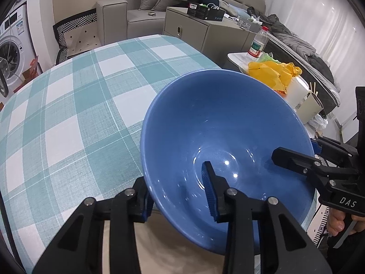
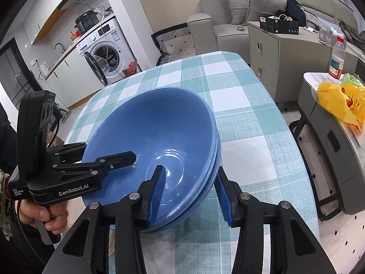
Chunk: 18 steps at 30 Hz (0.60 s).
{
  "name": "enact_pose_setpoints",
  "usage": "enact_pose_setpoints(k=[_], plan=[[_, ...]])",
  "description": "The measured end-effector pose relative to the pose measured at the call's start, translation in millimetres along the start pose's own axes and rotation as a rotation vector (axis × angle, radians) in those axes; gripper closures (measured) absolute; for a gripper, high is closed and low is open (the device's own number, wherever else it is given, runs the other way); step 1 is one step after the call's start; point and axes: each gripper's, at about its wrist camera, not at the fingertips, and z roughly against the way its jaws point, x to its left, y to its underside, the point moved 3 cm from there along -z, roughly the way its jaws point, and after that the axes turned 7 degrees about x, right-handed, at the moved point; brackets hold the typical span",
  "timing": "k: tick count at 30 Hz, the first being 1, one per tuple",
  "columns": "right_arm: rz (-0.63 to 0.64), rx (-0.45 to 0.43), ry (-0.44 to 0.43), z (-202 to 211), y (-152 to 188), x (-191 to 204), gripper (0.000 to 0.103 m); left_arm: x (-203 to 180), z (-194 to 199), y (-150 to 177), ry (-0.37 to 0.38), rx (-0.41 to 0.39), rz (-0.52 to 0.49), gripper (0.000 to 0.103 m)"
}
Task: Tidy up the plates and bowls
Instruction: 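Carry the bowl stack with the right tool toward the beige plates while the left tool carries its bowl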
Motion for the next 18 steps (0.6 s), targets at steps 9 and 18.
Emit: enact_pose_setpoints(k=[9,18], plan=[[0.002,-0.004,0.002,0.4,-1.5,0.4,0.059,-1.0,0.1,0.1,-0.009,0.002,0.0,0.067],[0.008,-0.014,0.01,2.1,-3.2,-0.1,0.059,-2.2,1.3,0.9,-0.016,-0.003,-0.005,0.067]])
